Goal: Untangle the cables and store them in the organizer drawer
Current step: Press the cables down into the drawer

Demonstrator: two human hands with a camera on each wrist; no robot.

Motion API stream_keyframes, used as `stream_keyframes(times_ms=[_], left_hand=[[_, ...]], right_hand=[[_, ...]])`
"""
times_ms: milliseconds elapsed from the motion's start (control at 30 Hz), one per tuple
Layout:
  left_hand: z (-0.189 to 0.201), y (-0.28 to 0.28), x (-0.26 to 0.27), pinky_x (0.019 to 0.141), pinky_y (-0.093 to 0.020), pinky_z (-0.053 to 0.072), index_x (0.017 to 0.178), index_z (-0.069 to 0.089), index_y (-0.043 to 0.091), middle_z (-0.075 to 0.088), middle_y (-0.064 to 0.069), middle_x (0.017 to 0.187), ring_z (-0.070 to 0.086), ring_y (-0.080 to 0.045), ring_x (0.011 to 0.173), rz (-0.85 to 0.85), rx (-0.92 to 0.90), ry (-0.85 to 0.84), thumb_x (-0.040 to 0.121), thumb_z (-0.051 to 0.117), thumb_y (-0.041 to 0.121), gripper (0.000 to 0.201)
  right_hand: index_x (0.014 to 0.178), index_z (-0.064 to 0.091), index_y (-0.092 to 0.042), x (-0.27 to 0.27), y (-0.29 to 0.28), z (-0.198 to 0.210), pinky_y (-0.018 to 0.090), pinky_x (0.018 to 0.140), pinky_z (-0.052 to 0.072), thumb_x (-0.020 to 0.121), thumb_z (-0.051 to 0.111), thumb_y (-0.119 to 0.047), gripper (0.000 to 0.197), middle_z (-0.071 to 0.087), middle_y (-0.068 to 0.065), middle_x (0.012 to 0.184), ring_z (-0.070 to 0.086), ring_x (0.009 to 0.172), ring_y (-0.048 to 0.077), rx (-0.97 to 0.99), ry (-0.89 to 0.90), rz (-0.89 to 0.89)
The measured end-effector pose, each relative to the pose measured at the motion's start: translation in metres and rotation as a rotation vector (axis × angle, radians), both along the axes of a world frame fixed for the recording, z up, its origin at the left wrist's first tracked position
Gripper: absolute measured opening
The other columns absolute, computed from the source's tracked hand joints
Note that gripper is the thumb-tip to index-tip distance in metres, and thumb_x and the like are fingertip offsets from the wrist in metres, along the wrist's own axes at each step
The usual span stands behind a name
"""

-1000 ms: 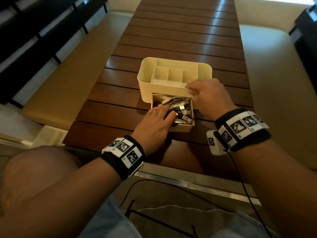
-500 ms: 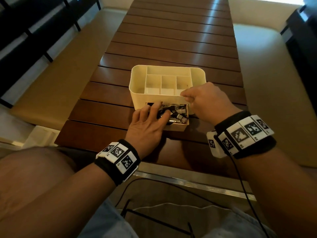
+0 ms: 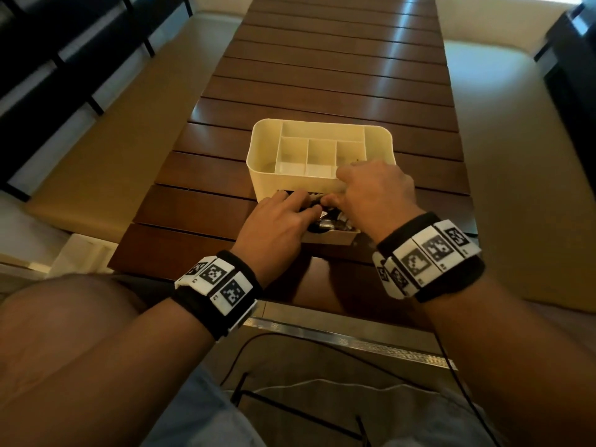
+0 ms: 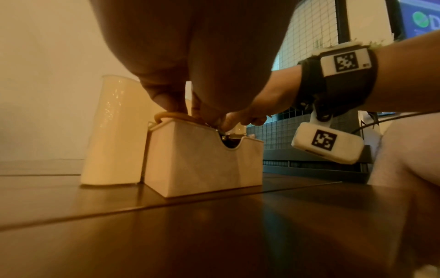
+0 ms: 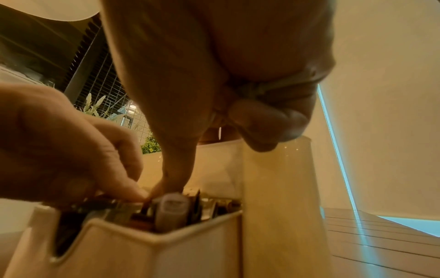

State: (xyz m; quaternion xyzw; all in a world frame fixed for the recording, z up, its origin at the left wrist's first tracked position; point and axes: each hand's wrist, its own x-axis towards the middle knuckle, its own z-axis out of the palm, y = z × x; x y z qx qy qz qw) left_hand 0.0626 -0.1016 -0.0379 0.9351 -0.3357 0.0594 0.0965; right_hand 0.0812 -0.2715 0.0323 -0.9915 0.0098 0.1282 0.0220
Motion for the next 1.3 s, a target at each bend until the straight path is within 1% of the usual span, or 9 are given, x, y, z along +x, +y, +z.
stream_keyframes(times_ms=[200,367,467,600,700,933,1033,1167,1300], left_hand=[[0.007,0.004,0.0,0.078,-0.047,0.05,0.118,0.071,0.016,0.068,-0.008,0.111,0.06,-0.035,0.098,-0.037,0.014,-0.039,0.086,0.05,0.019,0.039],[0.003,0.001,0.002,0.077,-0.042,0.048,0.101,0.069,0.009,0.066,-0.012,0.103,0.06,-0.031,0.094,0.027,-0.051,-0.102,0.089,0.063,0.018,0.017],[0.011,-0.003,-0.001,0.079,-0.042,0.043,0.11,0.055,0.014,0.047,-0.013,0.116,0.045,-0.03,0.102,0.2,-0.09,-0.193,0.078,0.077,0.034,0.043],[0.036,-0.006,0.019,0.117,-0.051,0.014,0.153,0.016,0.027,-0.001,-0.004,0.161,0.004,-0.032,0.147,0.261,0.112,-0.036,0.074,0.076,0.055,0.104],[0.048,-0.003,0.044,0.122,-0.052,0.008,0.158,0.0,0.035,-0.012,-0.001,0.168,-0.009,-0.03,0.154,0.171,0.284,0.19,0.08,0.065,0.067,0.107],[0.046,-0.002,0.053,0.116,-0.063,0.022,0.152,0.019,0.047,-0.014,0.003,0.167,-0.013,-0.031,0.153,0.134,0.314,0.268,0.083,0.066,0.064,0.085],[0.045,-0.002,0.054,0.115,-0.064,0.025,0.152,0.02,0.047,-0.015,0.003,0.167,-0.013,-0.031,0.153,0.133,0.312,0.27,0.083,0.066,0.064,0.085],[0.046,-0.003,0.055,0.113,-0.064,0.026,0.152,0.02,0.046,-0.015,0.003,0.167,-0.013,-0.032,0.152,0.134,0.321,0.279,0.083,0.066,0.063,0.085],[0.047,-0.003,0.055,0.112,-0.064,0.029,0.151,0.025,0.044,-0.011,0.002,0.167,-0.01,-0.033,0.152,0.136,0.308,0.274,0.082,0.066,0.063,0.082]], right_hand=[[0.106,0.062,-0.03,-0.009,-0.015,0.003,0.04,0.08,0.044,0.091,0.058,-0.058,0.032,0.059,-0.004,0.104,0.054,0.099,0.021,0.056,0.003,0.071],[0.117,0.055,-0.026,-0.018,-0.017,-0.006,0.041,0.081,0.05,0.082,0.064,-0.065,0.053,0.055,-0.008,0.109,0.052,0.1,0.017,0.07,-0.017,0.163],[0.124,0.054,-0.026,-0.019,-0.018,-0.008,0.043,0.085,0.051,0.079,0.068,-0.065,0.061,0.055,-0.008,0.113,0.054,0.107,0.02,0.094,-0.023,0.156],[0.127,0.054,-0.025,-0.015,-0.018,-0.008,0.043,0.085,0.05,0.077,0.068,-0.067,0.067,0.055,-0.007,0.115,0.053,0.109,0.022,0.081,-0.014,0.167],[0.13,0.053,-0.025,-0.011,-0.018,-0.005,0.044,0.087,0.051,0.076,0.068,-0.067,0.07,0.055,-0.005,0.117,0.053,0.11,0.021,0.059,0.015,0.175],[0.13,0.058,-0.029,-0.012,-0.022,0.011,0.043,0.086,0.052,0.075,0.052,-0.083,0.077,0.064,0.0,0.118,0.06,0.106,0.025,0.05,-0.13,0.106],[0.143,0.044,-0.03,-0.021,-0.02,0.008,0.044,0.088,0.05,0.071,0.044,-0.09,0.094,0.059,-0.001,0.133,0.059,0.115,0.027,-0.001,-0.192,0.118],[0.155,0.012,-0.021,-0.033,-0.008,-0.02,0.045,0.084,0.054,0.066,0.06,-0.085,0.119,0.04,0.001,0.148,0.059,0.115,0.03,-0.101,-0.091,0.154],[0.146,0.028,-0.022,-0.031,-0.014,-0.027,0.045,0.082,0.054,0.072,0.071,-0.07,0.098,0.046,-0.001,0.139,0.062,0.108,0.028,-0.043,-0.164,0.177]])
